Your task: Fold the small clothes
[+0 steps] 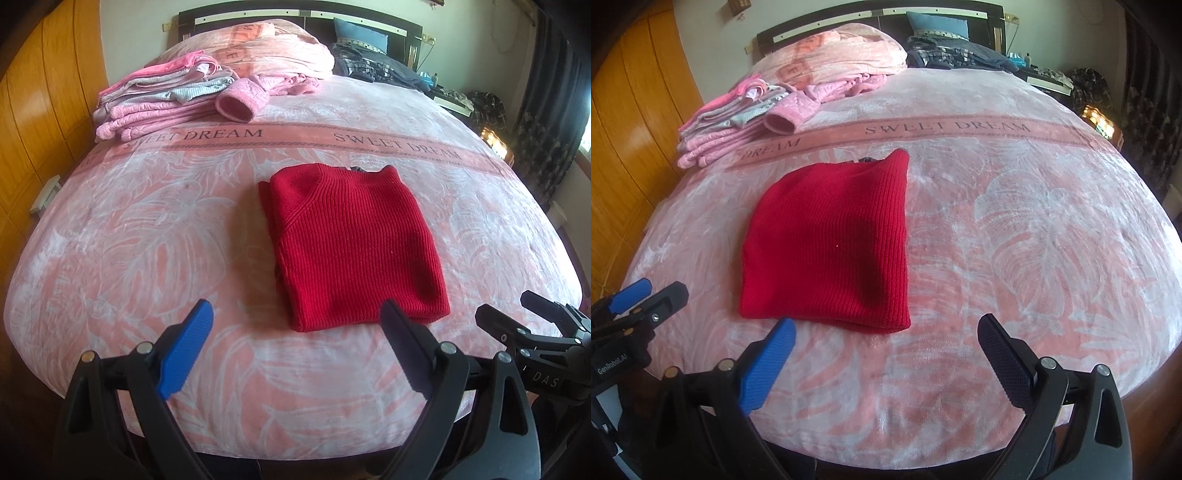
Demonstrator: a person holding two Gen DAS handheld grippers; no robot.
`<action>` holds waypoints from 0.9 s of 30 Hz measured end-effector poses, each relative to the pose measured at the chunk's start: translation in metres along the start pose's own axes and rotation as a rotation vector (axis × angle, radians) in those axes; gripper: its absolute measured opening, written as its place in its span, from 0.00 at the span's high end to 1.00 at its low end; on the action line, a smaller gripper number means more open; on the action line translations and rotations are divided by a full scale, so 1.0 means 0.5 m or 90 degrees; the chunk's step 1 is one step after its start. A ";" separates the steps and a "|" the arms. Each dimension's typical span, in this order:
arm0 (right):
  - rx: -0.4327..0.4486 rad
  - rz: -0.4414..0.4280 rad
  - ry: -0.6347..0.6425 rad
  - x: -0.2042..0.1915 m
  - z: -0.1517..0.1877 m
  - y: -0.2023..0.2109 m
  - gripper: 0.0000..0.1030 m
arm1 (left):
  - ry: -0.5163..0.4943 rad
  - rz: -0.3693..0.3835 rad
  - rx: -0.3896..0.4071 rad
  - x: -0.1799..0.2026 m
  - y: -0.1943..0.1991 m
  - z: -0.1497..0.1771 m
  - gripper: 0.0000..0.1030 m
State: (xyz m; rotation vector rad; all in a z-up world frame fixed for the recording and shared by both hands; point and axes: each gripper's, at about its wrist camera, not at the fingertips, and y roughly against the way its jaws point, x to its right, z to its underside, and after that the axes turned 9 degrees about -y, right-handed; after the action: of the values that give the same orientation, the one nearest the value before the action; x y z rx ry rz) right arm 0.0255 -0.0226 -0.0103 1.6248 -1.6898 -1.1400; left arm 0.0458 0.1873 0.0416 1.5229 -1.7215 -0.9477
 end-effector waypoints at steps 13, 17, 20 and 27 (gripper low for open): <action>-0.002 0.003 -0.006 0.009 -0.002 -0.003 0.04 | -0.003 0.002 -0.009 0.004 -0.010 0.005 0.12; -0.001 0.003 -0.005 0.009 -0.002 -0.003 0.04 | -0.002 0.004 -0.013 0.005 -0.014 0.007 0.12; -0.001 0.003 -0.006 0.009 -0.002 -0.003 0.04 | -0.002 0.004 -0.014 0.005 -0.016 0.008 0.12; -0.001 0.004 -0.007 0.010 -0.003 -0.004 0.04 | -0.003 0.005 -0.016 0.005 -0.017 0.008 0.12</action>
State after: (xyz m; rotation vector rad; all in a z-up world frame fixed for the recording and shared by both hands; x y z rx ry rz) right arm 0.0269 -0.0278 -0.0120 1.6139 -1.6991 -1.1490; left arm 0.0467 0.1849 0.0320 1.4976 -1.7116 -0.9659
